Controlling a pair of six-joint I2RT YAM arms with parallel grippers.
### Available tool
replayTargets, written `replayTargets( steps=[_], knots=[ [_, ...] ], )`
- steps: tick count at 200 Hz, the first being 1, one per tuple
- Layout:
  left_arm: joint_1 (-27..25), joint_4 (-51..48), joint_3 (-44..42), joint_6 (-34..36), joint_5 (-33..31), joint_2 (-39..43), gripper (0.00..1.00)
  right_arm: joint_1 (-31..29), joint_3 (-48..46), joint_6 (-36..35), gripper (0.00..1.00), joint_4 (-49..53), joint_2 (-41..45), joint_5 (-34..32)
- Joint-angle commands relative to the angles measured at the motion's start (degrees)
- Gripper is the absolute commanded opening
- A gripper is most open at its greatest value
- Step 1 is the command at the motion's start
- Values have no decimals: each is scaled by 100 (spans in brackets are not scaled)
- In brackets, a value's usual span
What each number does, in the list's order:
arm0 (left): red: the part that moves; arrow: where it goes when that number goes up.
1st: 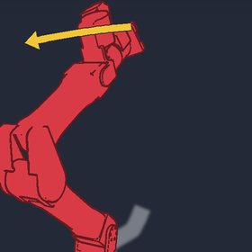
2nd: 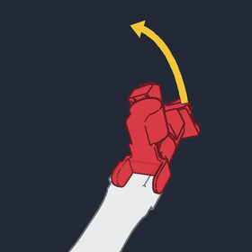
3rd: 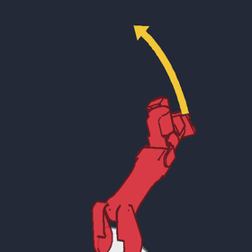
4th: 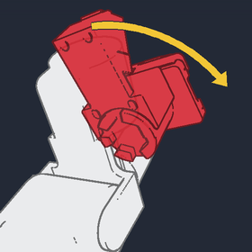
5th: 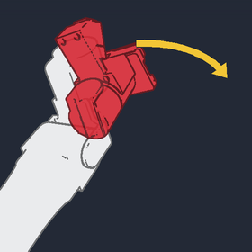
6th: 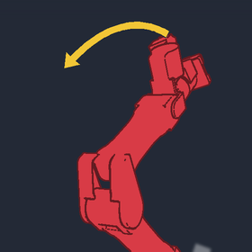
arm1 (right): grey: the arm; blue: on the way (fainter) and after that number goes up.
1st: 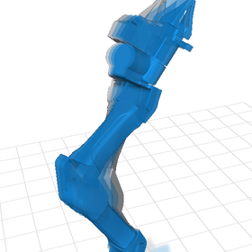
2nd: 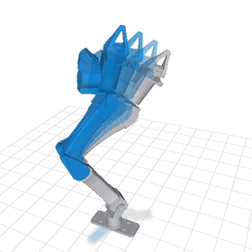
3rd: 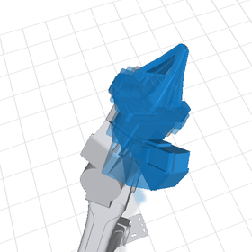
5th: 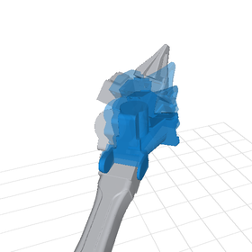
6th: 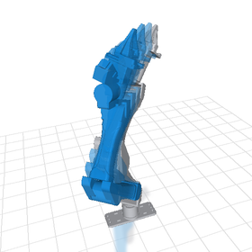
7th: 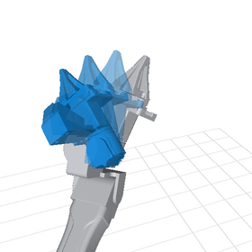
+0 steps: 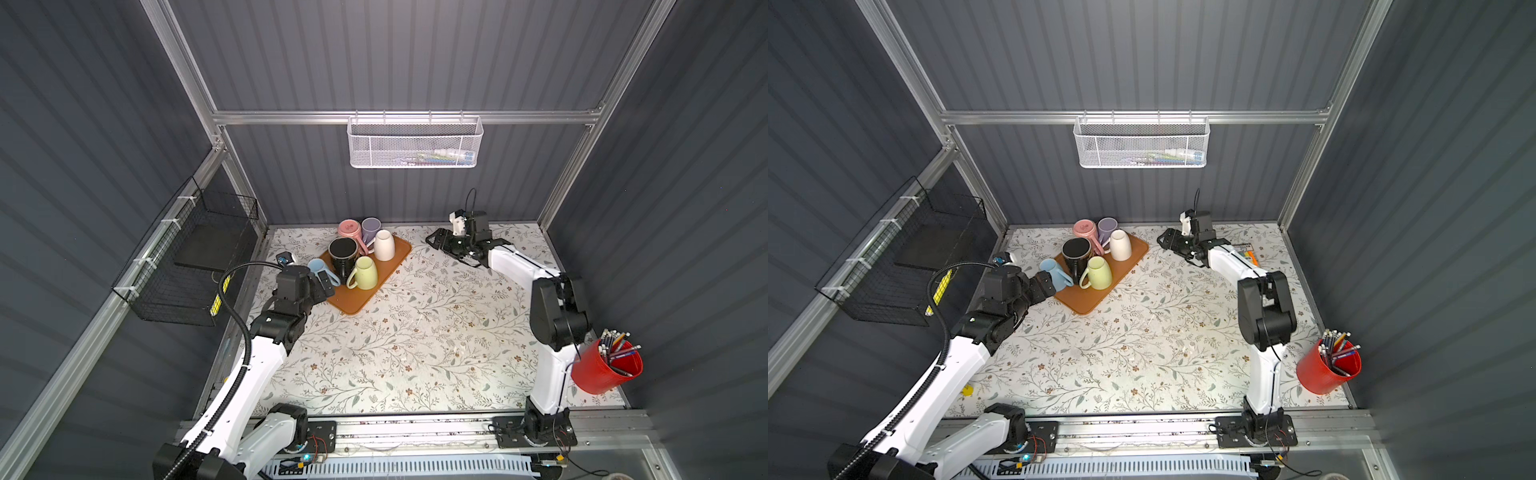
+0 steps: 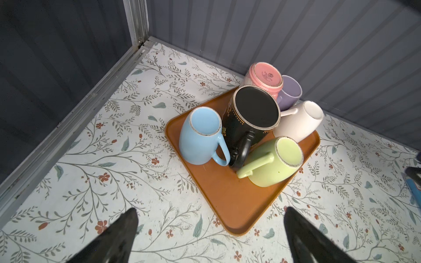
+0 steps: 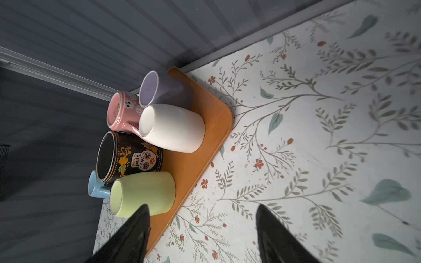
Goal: Turn the mug right side up
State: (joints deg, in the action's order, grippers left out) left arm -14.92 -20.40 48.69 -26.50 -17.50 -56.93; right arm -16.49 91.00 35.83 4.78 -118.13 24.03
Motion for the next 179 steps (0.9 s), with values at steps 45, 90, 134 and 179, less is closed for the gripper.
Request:
replayTargets(
  steps=[45, 90, 134, 179],
  knots=[
    [6, -192, -263, -283, 530, 340, 99, -306, 625, 1700, 68, -474, -1085, -412],
    [0, -275, -195, -320, 832, 466, 99, -474, 1193, 2256, 64, -718, -1846, -685],
    [-2, -424, -316, -395, 1016, 769, 99, -567, 1904, 2506, 60, -658, -2470, -755],
    [5, -508, -349, -382, 1117, 953, 99, -662, 2559, 2655, 56, -444, -2977, -881]
  ],
)
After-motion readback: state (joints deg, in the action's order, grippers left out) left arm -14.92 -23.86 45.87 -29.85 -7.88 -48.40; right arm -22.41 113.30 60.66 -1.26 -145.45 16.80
